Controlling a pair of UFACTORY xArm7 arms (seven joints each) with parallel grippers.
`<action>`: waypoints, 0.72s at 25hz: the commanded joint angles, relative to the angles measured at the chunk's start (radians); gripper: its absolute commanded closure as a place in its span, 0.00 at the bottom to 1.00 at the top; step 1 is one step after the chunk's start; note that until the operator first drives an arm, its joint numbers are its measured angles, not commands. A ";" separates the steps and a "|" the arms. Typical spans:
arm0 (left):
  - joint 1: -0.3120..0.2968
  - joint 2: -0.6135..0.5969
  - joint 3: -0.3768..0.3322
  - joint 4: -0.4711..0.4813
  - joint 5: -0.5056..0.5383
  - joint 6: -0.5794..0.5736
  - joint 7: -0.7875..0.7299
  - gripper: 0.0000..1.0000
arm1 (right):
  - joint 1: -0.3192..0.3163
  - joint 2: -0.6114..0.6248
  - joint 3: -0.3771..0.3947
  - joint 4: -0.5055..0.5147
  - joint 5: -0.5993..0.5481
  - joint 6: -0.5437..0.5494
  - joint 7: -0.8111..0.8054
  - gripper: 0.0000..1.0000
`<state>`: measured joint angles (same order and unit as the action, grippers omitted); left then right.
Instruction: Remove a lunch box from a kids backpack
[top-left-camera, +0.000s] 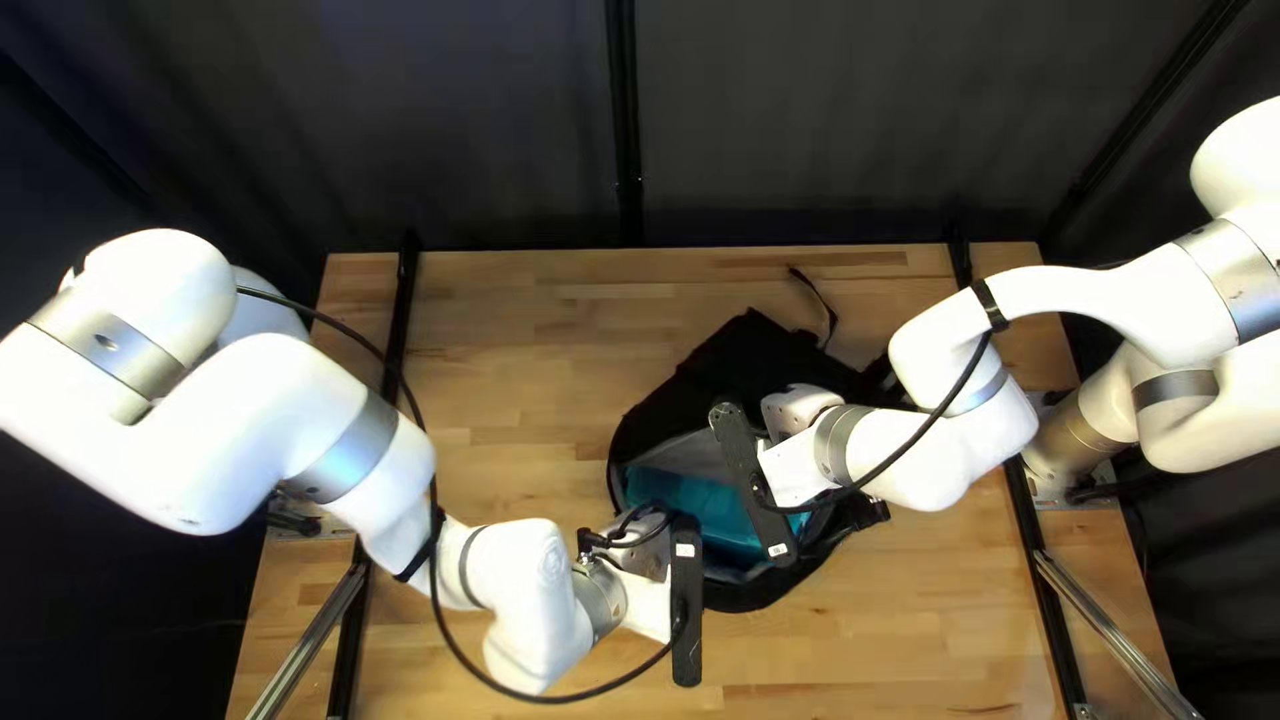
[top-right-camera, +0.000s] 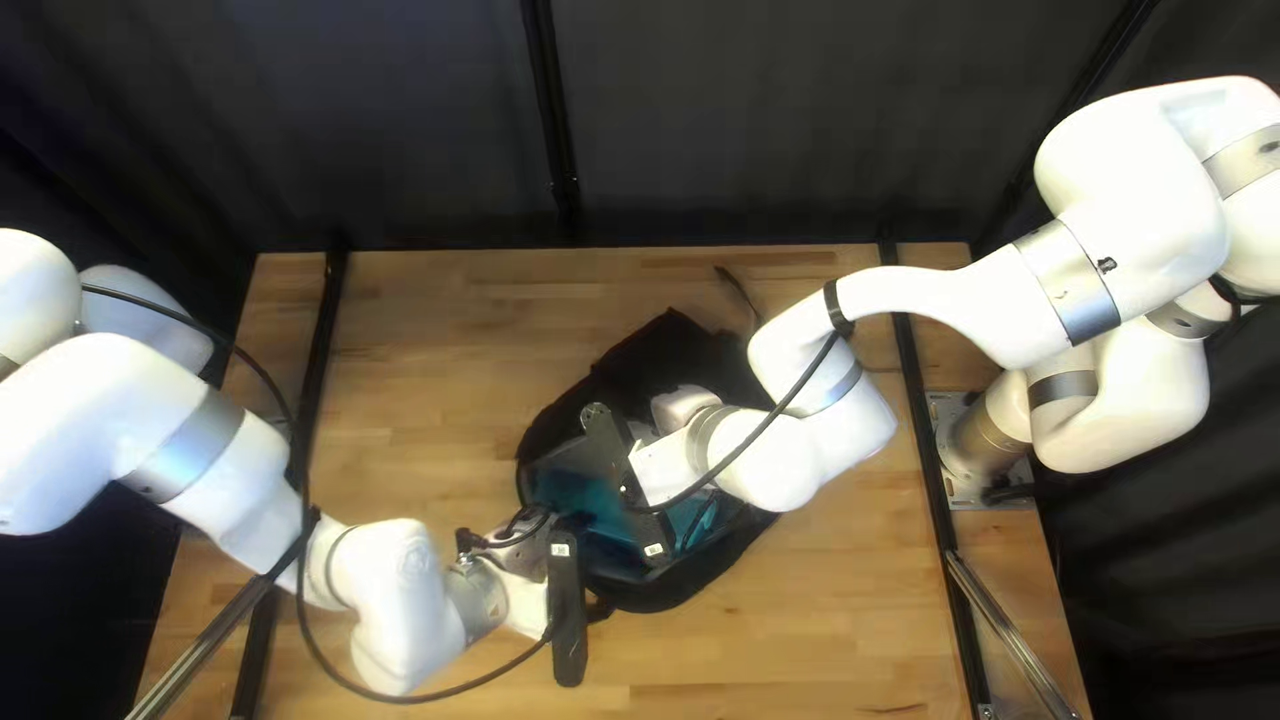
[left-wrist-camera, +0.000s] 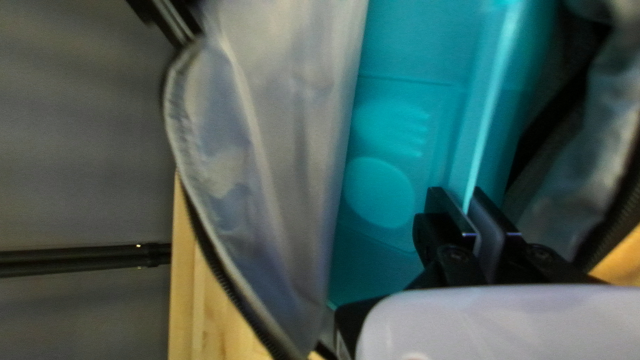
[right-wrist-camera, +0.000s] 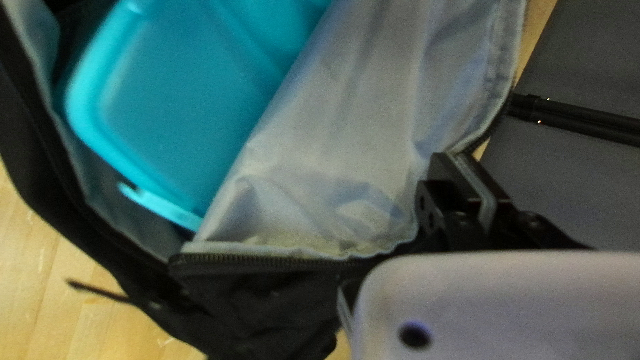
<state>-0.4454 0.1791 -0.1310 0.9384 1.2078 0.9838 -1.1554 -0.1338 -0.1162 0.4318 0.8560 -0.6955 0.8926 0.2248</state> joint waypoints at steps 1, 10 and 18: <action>0.003 -0.027 -0.001 0.008 -0.022 0.013 0.050 1.00 | -0.001 0.000 -0.001 -0.005 0.001 -0.004 -0.001 1.00; -0.010 -0.061 -0.015 0.024 -0.069 0.067 0.118 1.00 | -0.004 -0.021 -0.009 -0.027 0.010 -0.017 -0.005 1.00; -0.033 -0.083 -0.036 0.029 -0.096 0.126 0.134 1.00 | -0.005 -0.042 -0.016 -0.046 0.021 -0.024 -0.011 1.00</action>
<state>-0.4713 0.1041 -0.1605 0.9700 1.1188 1.0957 -1.0227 -0.1389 -0.1555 0.4165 0.8144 -0.6754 0.8706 0.2128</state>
